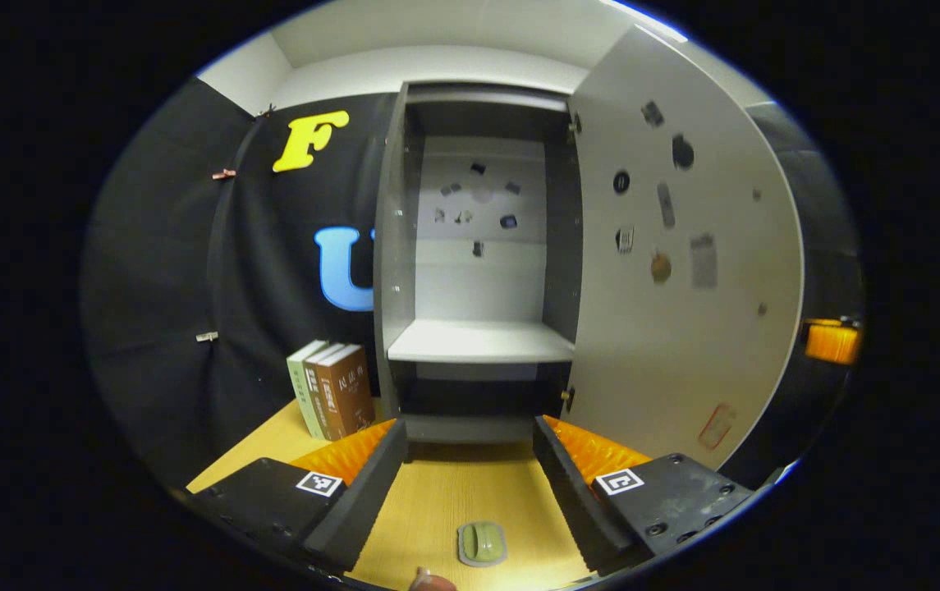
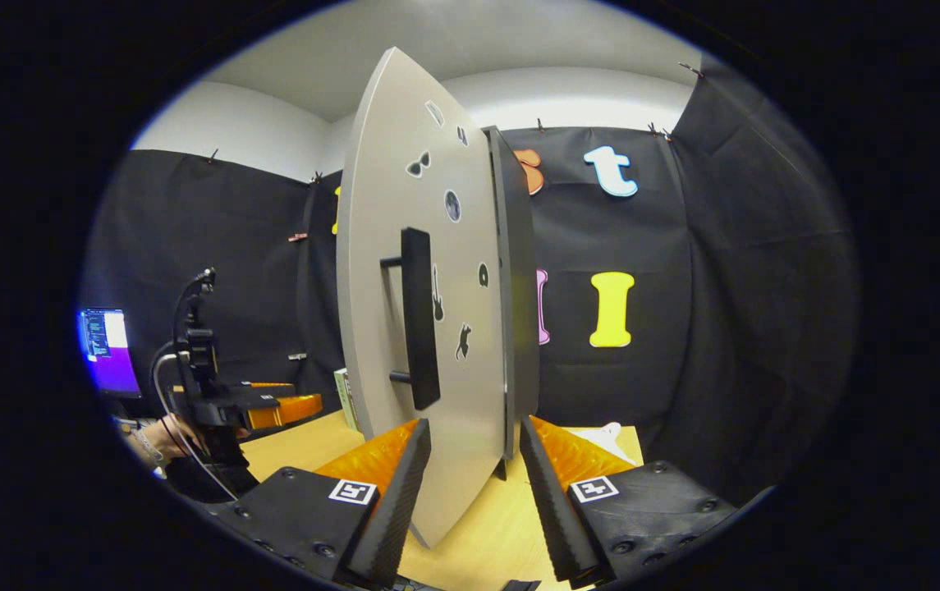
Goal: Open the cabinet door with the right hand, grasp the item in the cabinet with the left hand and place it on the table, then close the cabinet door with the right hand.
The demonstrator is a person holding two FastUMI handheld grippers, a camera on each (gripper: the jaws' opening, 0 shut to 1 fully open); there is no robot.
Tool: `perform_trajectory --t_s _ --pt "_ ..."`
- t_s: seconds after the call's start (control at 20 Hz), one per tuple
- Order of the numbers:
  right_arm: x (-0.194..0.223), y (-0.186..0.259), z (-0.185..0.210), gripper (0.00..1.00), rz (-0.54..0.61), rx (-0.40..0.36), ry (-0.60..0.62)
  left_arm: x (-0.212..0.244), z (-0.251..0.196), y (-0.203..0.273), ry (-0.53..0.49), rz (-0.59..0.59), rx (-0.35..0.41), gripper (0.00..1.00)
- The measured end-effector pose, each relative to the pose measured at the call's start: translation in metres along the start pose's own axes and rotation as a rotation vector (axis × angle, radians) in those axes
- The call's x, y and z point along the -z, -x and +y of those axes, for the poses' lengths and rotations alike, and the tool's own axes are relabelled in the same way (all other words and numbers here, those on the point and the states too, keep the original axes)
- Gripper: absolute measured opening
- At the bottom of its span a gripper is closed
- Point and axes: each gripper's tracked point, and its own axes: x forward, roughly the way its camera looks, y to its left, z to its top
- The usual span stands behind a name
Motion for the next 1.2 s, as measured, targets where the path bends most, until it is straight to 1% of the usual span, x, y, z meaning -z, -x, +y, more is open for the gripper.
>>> perform_trajectory --t_s 0.1,0.2,0.25,0.3,0.35,0.4,0.45,0.65,0.7,0.75,0.8,0.95,1.1,1.15,1.2 --pt "-0.009 -0.005 0.009 0.8 -0.027 -0.049 -0.015 -0.026 0.002 0.017 0.012 -0.035 -0.006 0.95" --pt "-0.019 -0.009 0.012 0.98 -0.057 -0.068 -0.02 -0.048 0.005 0.032 -0.003 -0.076 -0.03 0.95" --pt "-0.024 -0.013 0.013 0.96 -0.072 -0.075 -0.018 -0.054 0.002 0.04 -0.013 -0.094 -0.039 0.95" --pt "-0.029 -0.016 0.015 0.96 -0.084 -0.085 -0.015 -0.058 0.0 0.044 -0.02 -0.1 -0.04 0.92" --pt "-0.032 -0.019 0.018 0.92 -0.093 -0.099 -0.01 -0.058 -0.003 0.049 -0.026 -0.1 -0.04 0.93" --pt "-0.034 -0.021 0.022 0.92 -0.103 -0.117 -0.004 -0.058 -0.005 0.053 -0.033 -0.096 -0.041 0.95" --pt "-0.036 -0.022 0.026 0.96 -0.11 -0.135 0.0 -0.058 -0.007 0.058 -0.038 -0.093 -0.044 0.93" --pt "-0.031 -0.029 0.04 0.96 -0.102 -0.19 0.023 -0.054 -0.013 0.068 -0.033 -0.085 -0.034 0.93" --pt "-0.031 -0.03 0.044 0.96 -0.098 -0.2 0.025 -0.052 -0.015 0.073 -0.031 -0.09 -0.037 0.95" --pt "-0.031 -0.031 0.045 0.96 -0.103 -0.204 0.024 -0.052 -0.015 0.074 -0.03 -0.094 -0.037 0.93" --pt "-0.03 -0.032 0.047 0.96 -0.099 -0.21 0.028 -0.053 -0.013 0.074 -0.028 -0.099 -0.034 0.95" --pt "-0.029 -0.036 0.053 0.96 -0.101 -0.216 0.025 -0.052 -0.007 0.065 -0.014 -0.098 -0.013 0.95" --pt "-0.027 -0.043 0.066 0.96 -0.088 -0.217 0.007 -0.052 0.004 0.049 0.008 -0.095 0.029 0.95" --pt "-0.026 -0.046 0.071 0.96 -0.086 -0.211 0.01 -0.052 0.009 0.045 0.012 -0.092 0.047 0.93" --pt "-0.026 -0.049 0.077 0.96 -0.087 -0.2 0.017 -0.052 0.016 0.038 0.013 -0.087 0.066 0.95"
